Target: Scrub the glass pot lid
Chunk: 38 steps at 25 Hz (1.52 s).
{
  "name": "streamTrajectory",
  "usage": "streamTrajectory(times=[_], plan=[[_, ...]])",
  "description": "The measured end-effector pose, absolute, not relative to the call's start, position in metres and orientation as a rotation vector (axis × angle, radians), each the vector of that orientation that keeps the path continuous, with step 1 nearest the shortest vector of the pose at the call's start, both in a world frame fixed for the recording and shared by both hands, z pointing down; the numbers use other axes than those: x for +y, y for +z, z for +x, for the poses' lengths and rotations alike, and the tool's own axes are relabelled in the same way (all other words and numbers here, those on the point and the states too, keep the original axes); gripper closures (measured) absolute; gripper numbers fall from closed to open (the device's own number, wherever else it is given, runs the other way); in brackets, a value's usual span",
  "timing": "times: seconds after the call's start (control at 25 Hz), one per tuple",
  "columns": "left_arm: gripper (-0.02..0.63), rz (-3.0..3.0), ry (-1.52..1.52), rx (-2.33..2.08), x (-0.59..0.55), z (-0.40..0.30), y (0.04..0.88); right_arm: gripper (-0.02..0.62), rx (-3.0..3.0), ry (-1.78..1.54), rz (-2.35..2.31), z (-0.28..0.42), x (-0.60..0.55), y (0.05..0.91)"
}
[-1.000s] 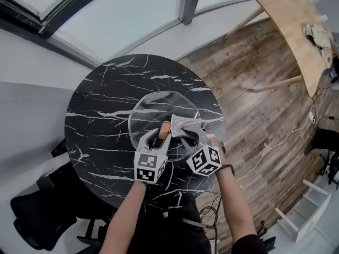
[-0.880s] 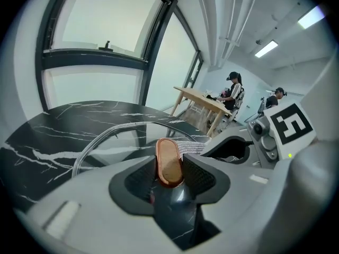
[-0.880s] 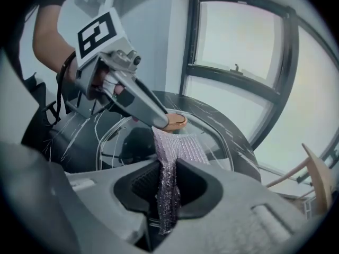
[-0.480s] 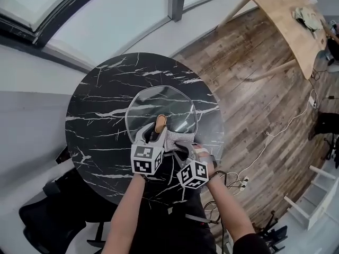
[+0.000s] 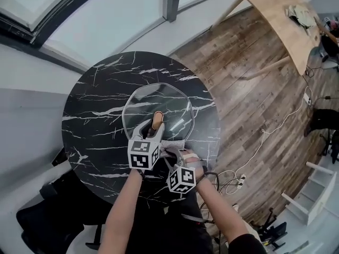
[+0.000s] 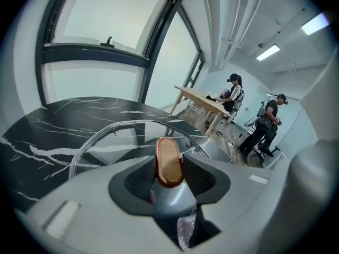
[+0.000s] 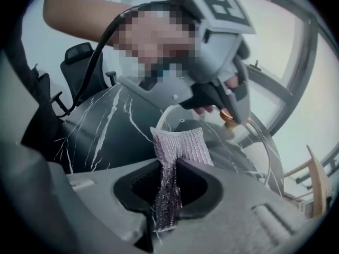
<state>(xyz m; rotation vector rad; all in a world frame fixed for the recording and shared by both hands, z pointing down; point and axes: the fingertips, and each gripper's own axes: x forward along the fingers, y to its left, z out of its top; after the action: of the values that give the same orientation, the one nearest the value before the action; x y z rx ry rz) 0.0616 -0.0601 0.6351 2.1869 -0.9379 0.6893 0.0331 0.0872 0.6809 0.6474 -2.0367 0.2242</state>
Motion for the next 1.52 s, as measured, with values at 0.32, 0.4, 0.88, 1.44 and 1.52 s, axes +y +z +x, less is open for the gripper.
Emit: streamTrajectory(times=[0.32,0.4,0.88,1.44,1.52], plan=[[0.437,2.160,0.674,-0.891,-0.059,0.064,0.637,0.522,-2.045,0.245,0.454,0.002,0.126,0.692],[0.432,2.168,0.659,-0.894,-0.061,0.065,0.637,0.520,-2.085,0.222,0.389,0.000,0.134,0.684],[0.354,2.250,0.381,-1.004,-0.067,0.022,0.573,0.520,-2.239,0.277,0.915,0.078,0.067,0.588],[0.603,2.198,0.273,-1.237,-0.055,-0.037,0.548,0.518,-2.028,0.103,0.960,0.048,-0.044,0.609],[0.603,2.195,0.290,-1.238,-0.052,-0.041,0.548,0.517,-2.011,0.080,0.906,0.042,-0.029,0.616]])
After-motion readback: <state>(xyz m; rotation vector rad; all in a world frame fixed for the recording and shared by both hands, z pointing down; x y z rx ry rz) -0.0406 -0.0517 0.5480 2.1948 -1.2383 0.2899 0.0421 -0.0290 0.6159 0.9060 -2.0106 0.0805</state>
